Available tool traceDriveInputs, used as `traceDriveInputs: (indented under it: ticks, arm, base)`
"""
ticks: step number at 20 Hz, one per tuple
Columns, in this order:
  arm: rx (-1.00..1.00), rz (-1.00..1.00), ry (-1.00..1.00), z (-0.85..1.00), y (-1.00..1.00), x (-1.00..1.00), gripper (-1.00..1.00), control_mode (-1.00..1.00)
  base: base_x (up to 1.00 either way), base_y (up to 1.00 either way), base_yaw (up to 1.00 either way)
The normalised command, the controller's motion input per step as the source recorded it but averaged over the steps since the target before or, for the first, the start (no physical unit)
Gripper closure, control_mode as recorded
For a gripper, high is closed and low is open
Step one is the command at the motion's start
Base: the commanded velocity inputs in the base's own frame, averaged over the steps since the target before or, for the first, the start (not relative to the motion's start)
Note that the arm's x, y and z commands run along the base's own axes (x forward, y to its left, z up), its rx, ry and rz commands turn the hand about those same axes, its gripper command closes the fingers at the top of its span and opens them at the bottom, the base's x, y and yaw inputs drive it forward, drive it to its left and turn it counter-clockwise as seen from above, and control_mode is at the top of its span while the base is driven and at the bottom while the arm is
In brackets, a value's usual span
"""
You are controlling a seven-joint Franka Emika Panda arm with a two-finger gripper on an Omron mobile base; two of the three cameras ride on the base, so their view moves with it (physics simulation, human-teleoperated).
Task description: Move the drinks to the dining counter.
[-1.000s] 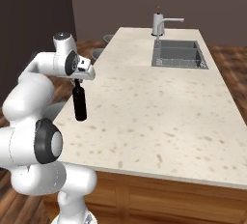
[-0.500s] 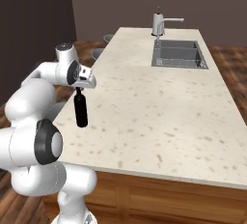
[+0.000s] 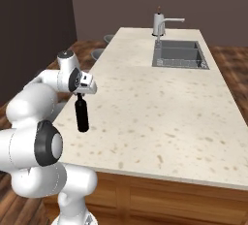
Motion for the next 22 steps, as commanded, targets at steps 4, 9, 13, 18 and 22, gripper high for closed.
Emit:
traceDriveInputs:
  ticks: [4,9,13,18,22]
  arm:
    - [0.0,0.0,0.0,-0.22,0.0,0.0,1.0,-1.0]
    - [0.0,0.0,0.0,-0.26,0.0,0.0,1.0,-1.0]
    - [0.0,0.0,0.0,-0.24,0.0,0.0,1.0,-1.0]
    - [0.0,0.0,0.0,-0.06,0.0,0.0,-1.0,-1.0]
    - [0.0,0.0,0.0,0.0,0.0,0.0,-1.0,-1.0]
  base:
    - [0.0,0.0,0.0]
    - [0.0,0.0,0.0]
    - [0.0,0.0,0.0]
    - [0.0,0.0,0.0]
    - [0.0,0.0,0.0]
